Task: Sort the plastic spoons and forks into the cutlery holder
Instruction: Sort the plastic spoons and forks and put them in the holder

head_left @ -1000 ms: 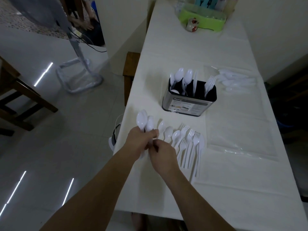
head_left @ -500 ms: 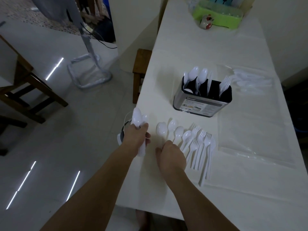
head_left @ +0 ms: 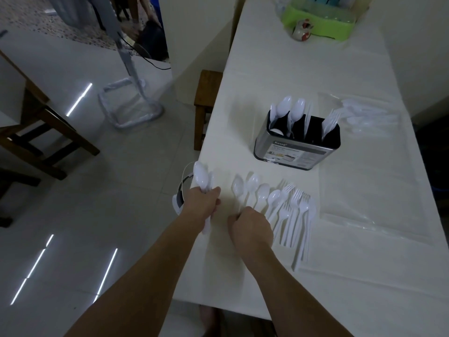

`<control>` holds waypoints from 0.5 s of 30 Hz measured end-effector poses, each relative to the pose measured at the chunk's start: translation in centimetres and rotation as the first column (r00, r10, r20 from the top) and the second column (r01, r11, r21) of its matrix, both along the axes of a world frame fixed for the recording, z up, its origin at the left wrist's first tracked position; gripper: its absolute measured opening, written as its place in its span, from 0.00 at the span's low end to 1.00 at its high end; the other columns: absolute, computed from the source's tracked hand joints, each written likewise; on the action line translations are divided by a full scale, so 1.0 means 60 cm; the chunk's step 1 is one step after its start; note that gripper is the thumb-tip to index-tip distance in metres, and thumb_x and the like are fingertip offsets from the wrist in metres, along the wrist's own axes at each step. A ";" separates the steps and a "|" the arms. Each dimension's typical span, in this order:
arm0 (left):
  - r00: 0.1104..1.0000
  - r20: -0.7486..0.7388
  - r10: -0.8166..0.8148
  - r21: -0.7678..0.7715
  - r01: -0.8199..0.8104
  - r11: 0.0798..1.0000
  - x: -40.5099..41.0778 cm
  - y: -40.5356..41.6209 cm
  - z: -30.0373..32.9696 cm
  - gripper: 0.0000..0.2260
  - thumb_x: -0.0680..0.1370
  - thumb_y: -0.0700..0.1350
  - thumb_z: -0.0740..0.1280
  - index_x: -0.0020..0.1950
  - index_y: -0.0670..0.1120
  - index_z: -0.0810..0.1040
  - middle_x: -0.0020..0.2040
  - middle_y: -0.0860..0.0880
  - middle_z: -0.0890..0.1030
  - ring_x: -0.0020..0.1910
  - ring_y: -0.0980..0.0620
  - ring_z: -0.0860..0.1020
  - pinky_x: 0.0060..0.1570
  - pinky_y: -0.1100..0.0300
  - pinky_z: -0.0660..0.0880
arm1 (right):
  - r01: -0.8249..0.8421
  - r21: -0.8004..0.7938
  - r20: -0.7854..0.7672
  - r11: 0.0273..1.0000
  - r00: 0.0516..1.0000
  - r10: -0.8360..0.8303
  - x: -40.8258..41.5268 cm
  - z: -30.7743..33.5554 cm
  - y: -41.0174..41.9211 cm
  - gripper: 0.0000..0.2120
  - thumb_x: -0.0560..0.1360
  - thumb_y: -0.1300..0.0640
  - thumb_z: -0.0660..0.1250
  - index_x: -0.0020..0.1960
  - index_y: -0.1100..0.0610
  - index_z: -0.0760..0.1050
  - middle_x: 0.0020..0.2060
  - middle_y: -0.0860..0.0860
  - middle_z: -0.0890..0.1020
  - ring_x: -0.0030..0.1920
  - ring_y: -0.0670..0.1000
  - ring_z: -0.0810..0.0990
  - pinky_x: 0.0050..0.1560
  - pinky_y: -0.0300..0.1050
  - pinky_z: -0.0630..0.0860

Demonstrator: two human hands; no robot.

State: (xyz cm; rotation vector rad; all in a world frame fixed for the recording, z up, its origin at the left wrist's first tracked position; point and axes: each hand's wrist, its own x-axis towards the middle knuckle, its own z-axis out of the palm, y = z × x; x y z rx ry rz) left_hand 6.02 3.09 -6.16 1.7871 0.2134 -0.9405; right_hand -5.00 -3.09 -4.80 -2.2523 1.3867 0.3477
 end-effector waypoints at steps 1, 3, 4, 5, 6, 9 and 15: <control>1.000 0.001 -0.007 0.007 0.007 1.000 0.000 0.000 -0.001 0.09 0.78 0.46 0.68 0.43 0.41 0.78 0.35 0.46 0.82 0.28 0.53 0.75 0.31 0.61 0.70 | 0.018 -0.005 0.011 1.000 1.000 -0.018 -0.002 -0.001 0.001 0.12 0.76 0.49 0.57 0.48 0.56 0.75 0.42 0.50 0.81 0.43 0.54 0.81 0.43 0.47 0.79; 1.000 0.014 -0.027 0.022 0.027 0.999 -0.002 -0.001 -0.003 0.11 0.79 0.48 0.66 0.47 0.40 0.79 0.36 0.46 0.83 0.29 0.52 0.77 0.34 0.60 0.72 | 0.045 -0.021 0.029 0.999 0.999 -0.045 -0.007 -0.004 0.001 0.13 0.76 0.48 0.57 0.47 0.55 0.75 0.39 0.50 0.80 0.40 0.53 0.81 0.43 0.49 0.81; 1.000 0.010 -0.030 0.019 0.029 0.999 -0.005 -0.003 -0.002 0.12 0.79 0.49 0.65 0.48 0.39 0.78 0.36 0.46 0.83 0.30 0.51 0.78 0.34 0.59 0.74 | 0.057 -0.028 0.036 0.998 0.998 -0.056 -0.009 -0.003 0.000 0.12 0.76 0.48 0.58 0.47 0.55 0.74 0.38 0.50 0.80 0.39 0.53 0.80 0.42 0.50 0.81; 1.000 -0.007 -0.025 0.003 0.025 1.000 -0.008 -0.005 -0.002 0.12 0.80 0.49 0.64 0.49 0.39 0.78 0.35 0.45 0.82 0.30 0.49 0.79 0.33 0.59 0.75 | 0.066 -0.037 0.041 0.997 0.997 -0.064 -0.012 -0.003 -0.003 0.12 0.76 0.48 0.58 0.47 0.55 0.73 0.38 0.50 0.80 0.39 0.53 0.80 0.42 0.49 0.80; 0.999 -0.032 -0.014 -0.019 0.013 1.000 -0.012 -0.008 -0.001 0.12 0.81 0.49 0.63 0.49 0.39 0.77 0.35 0.44 0.81 0.30 0.48 0.80 0.31 0.59 0.76 | 0.073 -0.043 0.043 0.996 0.997 -0.071 -0.013 -0.002 -0.006 0.12 0.76 0.48 0.58 0.47 0.55 0.73 0.39 0.50 0.80 0.40 0.54 0.80 0.42 0.48 0.80; 0.997 0.013 -0.074 0.031 0.073 0.997 -0.023 -0.016 0.003 0.12 0.80 0.49 0.63 0.47 0.39 0.74 0.32 0.42 0.77 0.24 0.48 0.78 0.26 0.59 0.73 | 0.082 -0.040 0.040 0.996 0.996 -0.080 -0.015 0.000 -0.019 0.12 0.77 0.48 0.58 0.49 0.56 0.72 0.42 0.51 0.80 0.43 0.54 0.80 0.41 0.47 0.76; 0.888 0.294 -0.355 0.306 0.264 0.915 -0.054 -0.042 -0.009 0.12 0.71 0.51 0.71 0.39 0.43 0.75 0.34 0.48 0.77 0.32 0.52 0.75 0.30 0.60 0.71 | 0.112 -0.052 0.020 0.992 0.994 -0.111 -0.028 0.004 -0.043 0.13 0.76 0.48 0.58 0.50 0.57 0.73 0.43 0.52 0.81 0.43 0.55 0.80 0.40 0.46 0.76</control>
